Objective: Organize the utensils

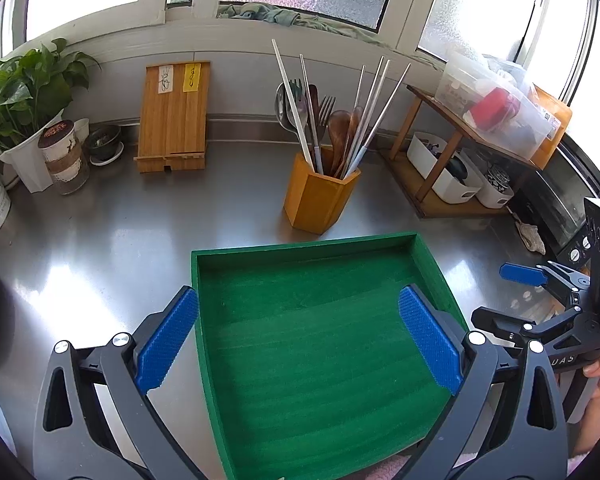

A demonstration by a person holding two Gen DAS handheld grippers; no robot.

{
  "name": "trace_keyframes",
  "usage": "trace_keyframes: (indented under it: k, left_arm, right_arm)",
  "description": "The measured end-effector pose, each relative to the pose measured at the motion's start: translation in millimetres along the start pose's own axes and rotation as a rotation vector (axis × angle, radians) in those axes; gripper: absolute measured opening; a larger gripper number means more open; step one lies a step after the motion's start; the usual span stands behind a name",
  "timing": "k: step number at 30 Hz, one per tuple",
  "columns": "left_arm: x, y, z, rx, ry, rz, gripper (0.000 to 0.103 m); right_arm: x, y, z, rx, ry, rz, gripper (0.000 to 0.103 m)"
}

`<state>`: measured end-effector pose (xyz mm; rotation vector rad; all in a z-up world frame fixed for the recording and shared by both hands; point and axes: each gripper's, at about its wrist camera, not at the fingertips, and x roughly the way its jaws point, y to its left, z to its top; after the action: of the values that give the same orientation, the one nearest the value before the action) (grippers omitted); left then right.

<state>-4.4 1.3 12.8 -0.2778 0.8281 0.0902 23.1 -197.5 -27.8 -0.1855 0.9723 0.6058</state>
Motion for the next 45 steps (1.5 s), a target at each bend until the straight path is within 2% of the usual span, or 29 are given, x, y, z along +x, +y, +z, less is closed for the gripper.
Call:
trace_keyframes:
  k: [18, 45]
  left_arm:
    - [-6.8, -4.5, -6.4, 0.027, -0.006, 0.005, 0.095]
    - [-5.2, -5.3, -8.5, 0.033, -0.001, 0.017, 0.095]
  right_arm:
    - [-3.9, 9.8, -4.3, -0.007, 0.0, 0.0, 0.1]
    - [-6.8, 3.3, -0.7, 0.011, -0.012, 0.0, 0.1]
